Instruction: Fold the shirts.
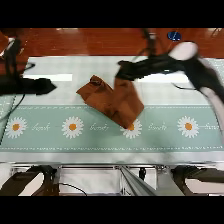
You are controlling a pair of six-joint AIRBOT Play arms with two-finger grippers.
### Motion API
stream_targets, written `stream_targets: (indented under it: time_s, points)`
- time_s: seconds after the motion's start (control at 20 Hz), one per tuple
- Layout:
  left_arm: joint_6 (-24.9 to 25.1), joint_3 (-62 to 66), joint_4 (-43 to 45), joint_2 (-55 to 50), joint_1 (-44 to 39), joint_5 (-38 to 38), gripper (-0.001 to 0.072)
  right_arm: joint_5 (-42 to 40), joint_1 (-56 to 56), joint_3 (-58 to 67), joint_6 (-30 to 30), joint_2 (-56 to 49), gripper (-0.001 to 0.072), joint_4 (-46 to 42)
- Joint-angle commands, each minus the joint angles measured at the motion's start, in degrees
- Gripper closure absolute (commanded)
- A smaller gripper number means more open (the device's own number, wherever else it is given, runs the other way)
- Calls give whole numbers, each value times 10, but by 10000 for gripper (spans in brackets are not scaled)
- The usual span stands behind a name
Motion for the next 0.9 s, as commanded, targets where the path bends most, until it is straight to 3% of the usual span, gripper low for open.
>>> stream_targets:
  time_s: [0.0,0.2,0.25,0.3,0.35,0.5,0.65,0.75,0.85]
  points:
    - [-6,-130,4,99,18,50,690,-4,54,142,37,-166,684,0]
    - [-16,-152,-16,88,18,84,690,-1,85,216,67,-247,684,2]
    - [-16,-153,-17,82,18,90,691,-6,91,227,72,-260,654,3]
    - [-15,-153,-22,75,18,96,690,-10,98,234,72,-270,448,15]
    - [-16,-153,-27,67,18,101,690,-13,104,239,59,-276,300,24]
    - [-16,-153,-44,43,18,108,690,-15,83,241,56,-258,296,22]
    - [-16,-153,-43,35,18,103,690,121,-2,241,56,-187,300,-2]
    - [-15,-153,-43,35,18,93,690,229,-60,238,57,-113,300,-93]
    - [-15,-153,-43,36,18,82,691,286,-104,195,61,-10,300,-265]
